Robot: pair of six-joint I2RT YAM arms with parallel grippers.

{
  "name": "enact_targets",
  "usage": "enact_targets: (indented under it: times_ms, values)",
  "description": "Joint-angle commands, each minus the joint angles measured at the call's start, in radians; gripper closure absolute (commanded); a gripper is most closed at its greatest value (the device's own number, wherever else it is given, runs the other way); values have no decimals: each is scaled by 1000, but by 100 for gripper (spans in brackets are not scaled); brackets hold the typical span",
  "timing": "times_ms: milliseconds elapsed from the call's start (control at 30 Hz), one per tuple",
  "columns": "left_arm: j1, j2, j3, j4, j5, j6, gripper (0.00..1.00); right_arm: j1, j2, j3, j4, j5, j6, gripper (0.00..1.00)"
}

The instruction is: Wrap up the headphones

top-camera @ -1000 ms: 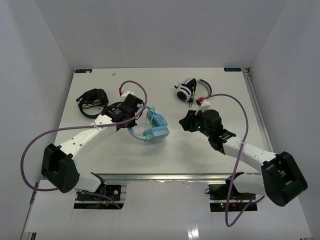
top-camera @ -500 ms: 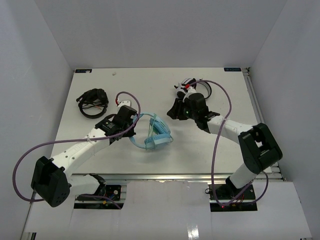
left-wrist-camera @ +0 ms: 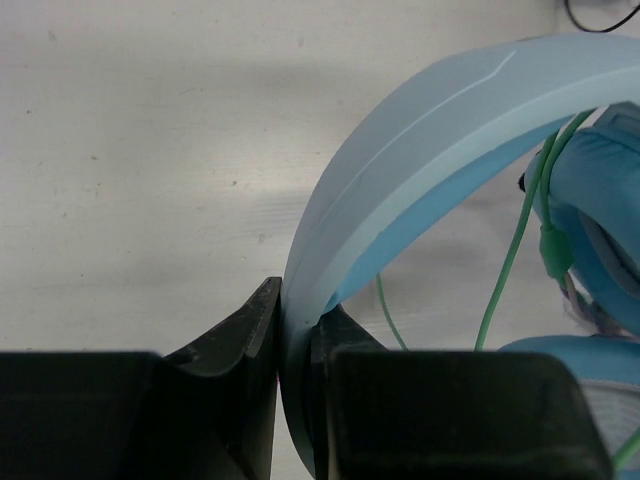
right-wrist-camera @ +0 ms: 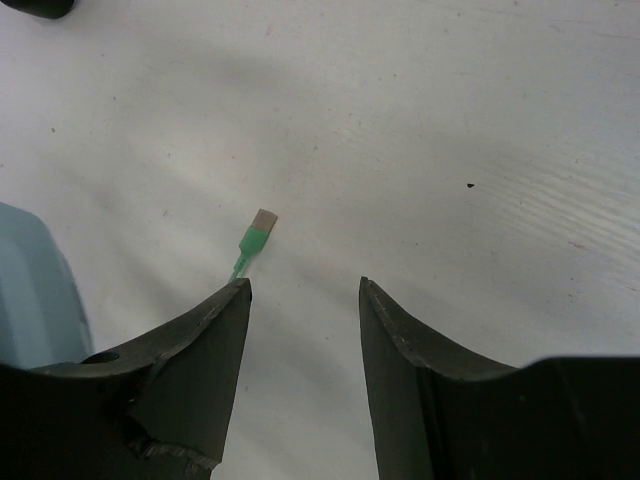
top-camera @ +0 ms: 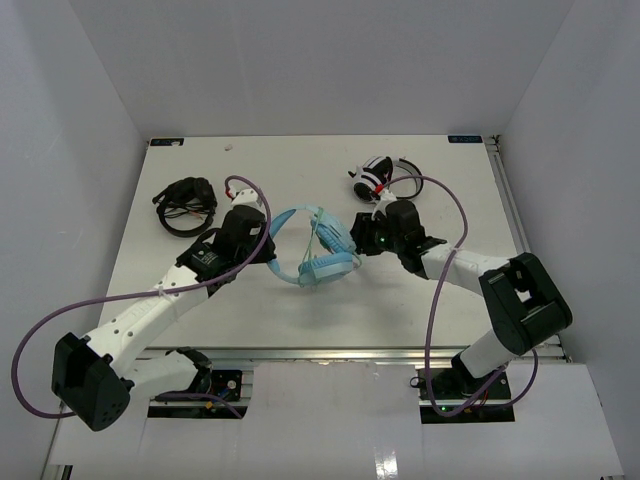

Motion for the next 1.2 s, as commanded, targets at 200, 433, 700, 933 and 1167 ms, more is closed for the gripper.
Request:
enact_targets:
  times_ms: [200,433,700,933,1167]
  values:
    - [4,-29,129,92,14,-62,100,-17,-128,-389,547,-177,-97,45]
    - [4,38,281,-5,15,-127,100,18,-246,-460,719,-302,-267,43]
    - [6,52,386,-67,64,-171,100,57,-418,-575,891,-374,-460,41]
    - [6,50,455,-120,58,-177,100,95,-327,-538,982,-515,-522,38]
    - [6,37,481,-155,54,-186,100,170,-180,-481,1012,-506,-559,31]
